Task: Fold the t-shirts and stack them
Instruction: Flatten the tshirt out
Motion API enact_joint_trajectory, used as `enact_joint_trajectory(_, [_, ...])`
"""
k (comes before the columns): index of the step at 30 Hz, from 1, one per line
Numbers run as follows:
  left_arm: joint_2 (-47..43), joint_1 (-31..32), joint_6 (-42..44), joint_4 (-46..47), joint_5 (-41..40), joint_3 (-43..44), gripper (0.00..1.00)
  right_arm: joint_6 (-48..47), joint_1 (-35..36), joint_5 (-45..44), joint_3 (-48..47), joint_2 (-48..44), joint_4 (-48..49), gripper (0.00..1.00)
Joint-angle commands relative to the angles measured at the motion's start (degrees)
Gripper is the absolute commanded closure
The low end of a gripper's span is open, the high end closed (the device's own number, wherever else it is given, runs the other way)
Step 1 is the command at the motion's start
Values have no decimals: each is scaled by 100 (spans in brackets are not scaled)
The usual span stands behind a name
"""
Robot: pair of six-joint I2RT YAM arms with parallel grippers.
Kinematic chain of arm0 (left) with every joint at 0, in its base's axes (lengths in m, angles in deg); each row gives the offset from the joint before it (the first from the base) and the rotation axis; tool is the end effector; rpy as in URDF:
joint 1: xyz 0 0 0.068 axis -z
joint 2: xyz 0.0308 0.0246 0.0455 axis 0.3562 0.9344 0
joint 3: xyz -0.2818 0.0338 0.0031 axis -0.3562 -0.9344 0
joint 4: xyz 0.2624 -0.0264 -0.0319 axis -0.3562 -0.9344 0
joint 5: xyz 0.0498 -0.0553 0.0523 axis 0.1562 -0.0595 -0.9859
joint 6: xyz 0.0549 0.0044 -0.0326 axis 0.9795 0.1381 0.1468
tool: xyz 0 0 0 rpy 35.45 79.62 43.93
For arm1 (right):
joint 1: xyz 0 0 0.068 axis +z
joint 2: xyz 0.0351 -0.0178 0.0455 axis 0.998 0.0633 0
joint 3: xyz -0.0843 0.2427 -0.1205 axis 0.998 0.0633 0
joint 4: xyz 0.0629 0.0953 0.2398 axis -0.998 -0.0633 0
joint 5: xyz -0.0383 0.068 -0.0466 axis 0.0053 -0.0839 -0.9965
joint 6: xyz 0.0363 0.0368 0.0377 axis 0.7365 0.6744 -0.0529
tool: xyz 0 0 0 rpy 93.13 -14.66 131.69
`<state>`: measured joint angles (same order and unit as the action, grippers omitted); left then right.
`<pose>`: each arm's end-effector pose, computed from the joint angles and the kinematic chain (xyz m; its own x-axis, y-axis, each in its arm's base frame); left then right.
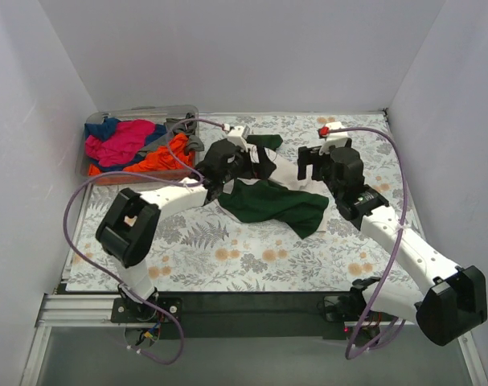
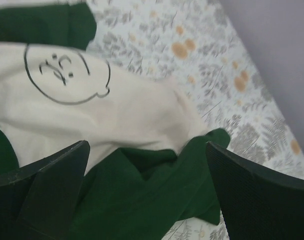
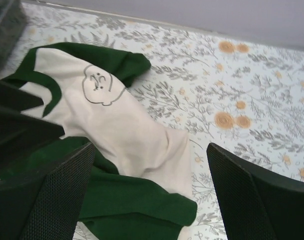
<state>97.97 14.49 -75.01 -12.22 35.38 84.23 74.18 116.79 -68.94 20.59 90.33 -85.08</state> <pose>0.3386 -0.2475 0.2597 -0.7011 -0.5996 -0.3858 0.0825 0.4692 -0.8792 0.2459 0.1268 0.3378 -0.1772 -0.0537 -0.9827 -0.2142 0.9767 -0.0147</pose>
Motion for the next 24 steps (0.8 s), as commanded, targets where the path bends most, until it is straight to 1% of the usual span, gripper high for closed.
enact_joint_trajectory(1, [518,234,51,-268,90,179,6,388,-623,399,134,74,123,15])
enact_joint_trajectory(2, [624,305,59,-312,117,258,6,450,-807,653,239,127,132,15])
enact_joint_trajectory(3, [799,445,59,-347,108,338,6,512,-1140,777,275,162,132,16])
enact_joint_trajectory(4, [887,498,77,-365,38,486,6,599,-1265,987,310,189,132,16])
enact_joint_trajectory(6, [1115,577,129,-453,-59,619,6,653,-1511,1129,398,250,141,16])
enact_joint_trajectory(10, [1284,587,139,-637,-191,716,7,688,-1626,1279,442,268,193,16])
enact_joint_trajectory(13, [1266,587,33,-655,-270,646,14,706,-1679,1323,451,329,229,16])
enact_joint_trajectory(14, [1249,587,7,-699,-383,629,19,706,-1679,1349,434,347,246,16])
enact_joint_trajectory(17, [1170,587,-46,-813,-594,576,25,706,-1697,1437,416,452,264,17])
enact_joint_trajectory(18, [1117,587,-29,-822,-613,515,35,706,-1688,1455,407,479,273,17])
enact_joint_trajectory(19, [1091,587,-2,-822,-613,488,42,697,-1697,1464,398,496,290,17])
enact_joint_trajectory(20, [1082,587,15,-813,-604,470,45,706,-1697,1481,390,531,299,16])
enact_joint_trajectory(22, [1082,587,68,-831,-499,453,58,706,-1697,1490,372,558,308,17])
enact_joint_trajectory(24, [986,587,51,-822,-455,409,75,706,-1688,1490,363,584,308,17])
